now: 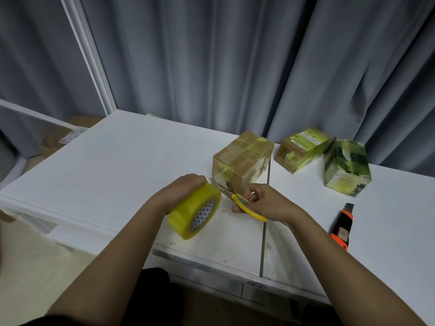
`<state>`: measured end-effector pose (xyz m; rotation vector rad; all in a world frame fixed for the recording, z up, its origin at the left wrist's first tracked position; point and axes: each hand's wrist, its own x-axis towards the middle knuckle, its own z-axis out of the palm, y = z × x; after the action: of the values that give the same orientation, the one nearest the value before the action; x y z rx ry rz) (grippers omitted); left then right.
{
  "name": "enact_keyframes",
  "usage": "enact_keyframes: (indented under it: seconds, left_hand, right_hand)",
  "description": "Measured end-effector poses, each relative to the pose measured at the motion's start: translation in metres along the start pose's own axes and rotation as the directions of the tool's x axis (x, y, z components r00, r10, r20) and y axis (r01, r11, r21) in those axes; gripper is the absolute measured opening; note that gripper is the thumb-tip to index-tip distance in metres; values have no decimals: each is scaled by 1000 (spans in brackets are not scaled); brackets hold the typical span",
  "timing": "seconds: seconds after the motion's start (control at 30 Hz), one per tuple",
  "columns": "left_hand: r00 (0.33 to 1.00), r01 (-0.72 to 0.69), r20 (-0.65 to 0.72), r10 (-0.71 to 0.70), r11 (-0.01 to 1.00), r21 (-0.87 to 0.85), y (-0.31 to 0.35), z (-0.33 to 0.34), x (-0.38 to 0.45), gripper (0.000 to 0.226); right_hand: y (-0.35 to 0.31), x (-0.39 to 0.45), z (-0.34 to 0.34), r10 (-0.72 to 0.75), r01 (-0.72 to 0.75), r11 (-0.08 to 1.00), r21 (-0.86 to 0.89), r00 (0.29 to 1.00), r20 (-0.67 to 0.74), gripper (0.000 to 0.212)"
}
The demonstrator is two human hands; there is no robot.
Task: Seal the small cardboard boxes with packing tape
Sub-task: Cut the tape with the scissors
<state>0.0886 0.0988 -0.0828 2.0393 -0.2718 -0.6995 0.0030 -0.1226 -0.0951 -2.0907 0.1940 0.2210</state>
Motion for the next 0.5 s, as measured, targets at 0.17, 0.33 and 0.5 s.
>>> enact_keyframes:
  seconds: [0.17,0.33,0.5]
  left_hand:
    - [1000,18,-15,-18,1000,-24,-1,2,-1,27]
    - [1000,-6,-4,6,997,77,5,1,0,30]
    - [990,-95,-85,110,982,166,6,9,-1,26]
  right_hand:
    - [8,-1,5,-11,11,1000,3,998,-70,48]
    - [8,-7,5,-39,38,999,-11,991,-128,47]
    - [4,-10,2,42,-47,997,-63,996,-76,50]
